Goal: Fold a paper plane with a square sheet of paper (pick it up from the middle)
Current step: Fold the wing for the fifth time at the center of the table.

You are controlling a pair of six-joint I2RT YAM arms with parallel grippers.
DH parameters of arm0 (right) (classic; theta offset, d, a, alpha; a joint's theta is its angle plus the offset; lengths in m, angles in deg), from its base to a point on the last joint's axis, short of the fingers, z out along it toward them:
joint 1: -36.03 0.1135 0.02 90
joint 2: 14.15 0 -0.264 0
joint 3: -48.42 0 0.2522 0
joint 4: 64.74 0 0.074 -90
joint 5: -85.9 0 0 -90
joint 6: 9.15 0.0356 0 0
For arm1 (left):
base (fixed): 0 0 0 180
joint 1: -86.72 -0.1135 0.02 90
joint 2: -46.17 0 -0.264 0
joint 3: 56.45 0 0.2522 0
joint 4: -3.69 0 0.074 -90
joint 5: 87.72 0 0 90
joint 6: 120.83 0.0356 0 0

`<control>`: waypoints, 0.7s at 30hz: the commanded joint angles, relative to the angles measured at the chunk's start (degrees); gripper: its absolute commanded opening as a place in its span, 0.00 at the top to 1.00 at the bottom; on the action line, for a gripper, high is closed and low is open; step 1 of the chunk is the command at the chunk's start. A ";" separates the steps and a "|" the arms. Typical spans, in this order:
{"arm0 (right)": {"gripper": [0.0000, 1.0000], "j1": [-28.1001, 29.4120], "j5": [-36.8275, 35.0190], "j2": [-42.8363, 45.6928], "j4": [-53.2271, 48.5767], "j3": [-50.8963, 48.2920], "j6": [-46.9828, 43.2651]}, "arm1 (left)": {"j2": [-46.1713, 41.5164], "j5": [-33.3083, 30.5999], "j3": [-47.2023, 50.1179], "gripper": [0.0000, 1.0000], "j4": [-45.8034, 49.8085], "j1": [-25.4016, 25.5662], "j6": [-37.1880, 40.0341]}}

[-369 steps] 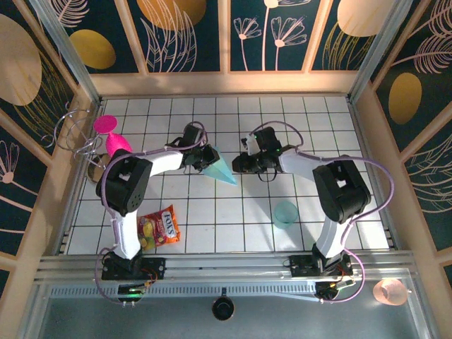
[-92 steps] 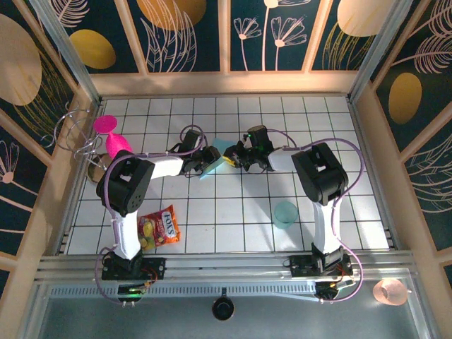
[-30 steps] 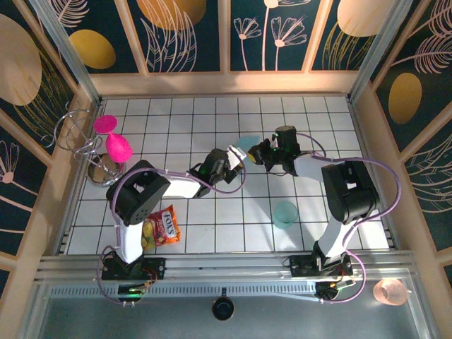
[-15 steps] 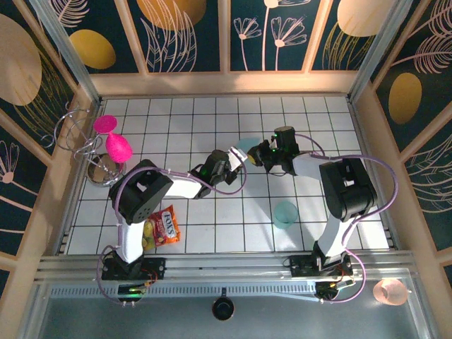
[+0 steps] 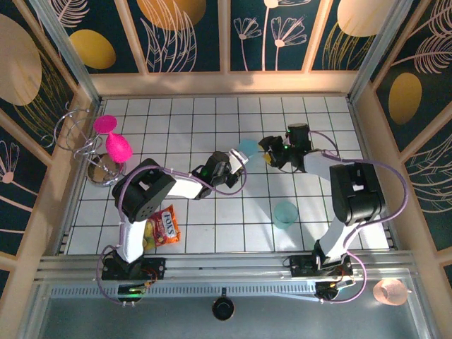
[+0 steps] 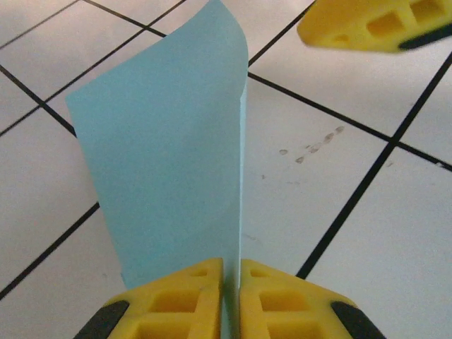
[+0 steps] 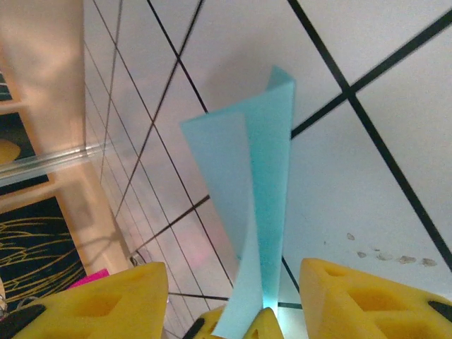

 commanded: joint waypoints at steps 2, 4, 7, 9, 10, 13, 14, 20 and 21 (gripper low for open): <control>0.47 -0.74 -2.81 2.27 -2.71 -1.52 -3.56 | 2.25 4.47 -1.29 0.89 0.16 0.18 -3.97; 0.47 -1.02 -3.17 2.69 -2.46 -2.34 -3.99 | 2.45 5.16 -1.30 0.91 0.25 0.07 -5.55; 0.46 -1.30 -3.42 3.48 -1.36 -3.55 -5.01 | 1.99 6.04 -0.94 0.93 -0.03 -0.55 -9.11; 0.45 -1.30 -3.37 3.66 -1.28 -3.71 -6.74 | 1.41 7.81 -0.88 0.94 0.12 -1.28 -12.24; 0.44 -1.32 -3.26 3.80 -1.22 -3.71 -7.84 | 1.04 9.03 -0.69 0.95 0.22 -1.78 -14.05; 0.42 -1.27 -3.29 4.16 -1.35 -3.80 -11.82 | 0.62 13.88 -1.24 0.95 1.97 -3.16 -19.70; 0.41 -1.19 -3.50 4.19 -1.37 -3.91 -13.12 | 0.63 14.81 -1.24 0.96 2.51 -3.45 -21.35; 0.36 -0.99 -3.87 4.86 0.71 -6.17 -20.17 | 1.22 21.88 -1.25 0.97 4.62 -4.76 -29.38; 0.36 -0.83 -3.88 5.06 1.42 -6.63 -21.38 | 1.04 22.59 -1.24 0.98 4.48 -4.94 -30.68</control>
